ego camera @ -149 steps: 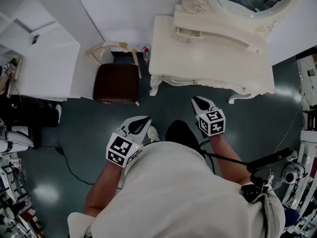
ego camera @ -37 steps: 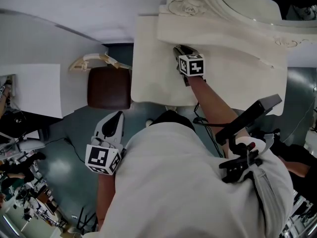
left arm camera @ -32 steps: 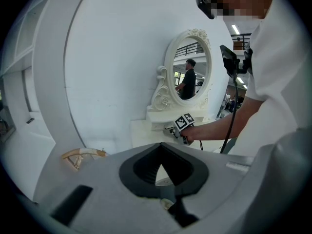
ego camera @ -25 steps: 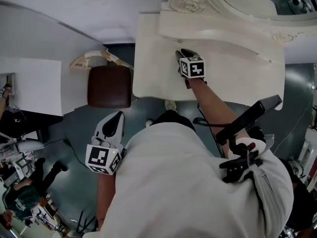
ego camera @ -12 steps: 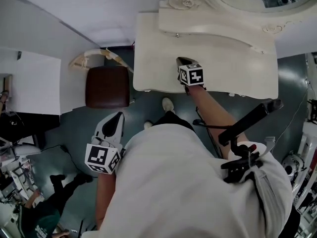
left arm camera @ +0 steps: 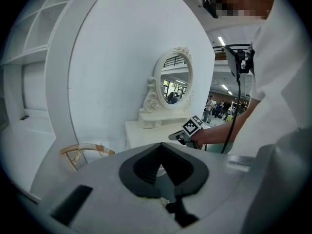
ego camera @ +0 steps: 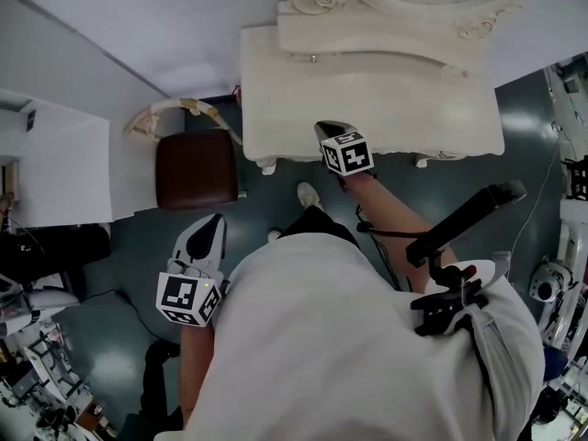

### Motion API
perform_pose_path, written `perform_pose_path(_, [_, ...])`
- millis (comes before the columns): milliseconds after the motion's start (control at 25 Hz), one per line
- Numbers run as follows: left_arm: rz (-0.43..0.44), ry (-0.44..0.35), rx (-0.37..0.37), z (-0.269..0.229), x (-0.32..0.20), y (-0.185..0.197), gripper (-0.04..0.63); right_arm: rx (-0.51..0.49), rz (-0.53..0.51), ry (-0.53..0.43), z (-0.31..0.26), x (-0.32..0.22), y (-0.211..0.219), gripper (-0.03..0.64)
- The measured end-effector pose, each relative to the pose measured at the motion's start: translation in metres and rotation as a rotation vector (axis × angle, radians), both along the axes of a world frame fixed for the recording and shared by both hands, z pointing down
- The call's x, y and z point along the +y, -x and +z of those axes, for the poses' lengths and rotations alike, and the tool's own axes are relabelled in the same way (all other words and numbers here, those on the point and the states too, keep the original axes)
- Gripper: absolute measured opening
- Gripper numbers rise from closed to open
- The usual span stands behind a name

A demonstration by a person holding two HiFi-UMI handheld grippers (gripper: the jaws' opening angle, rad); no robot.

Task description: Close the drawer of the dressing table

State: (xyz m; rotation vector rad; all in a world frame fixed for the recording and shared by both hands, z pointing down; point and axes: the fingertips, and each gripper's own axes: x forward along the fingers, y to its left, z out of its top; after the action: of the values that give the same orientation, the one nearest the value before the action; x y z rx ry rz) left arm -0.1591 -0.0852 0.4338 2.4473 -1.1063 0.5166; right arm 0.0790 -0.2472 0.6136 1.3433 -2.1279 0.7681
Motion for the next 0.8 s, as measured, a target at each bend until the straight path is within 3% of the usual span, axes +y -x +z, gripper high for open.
perform_pose_path(800, [0.078, -0.015, 0.043, 0.014, 0.086, 0.066, 0.003, 0.067, -0.096, -0.087, -0.060, 0.135, 0.079, 0.000])
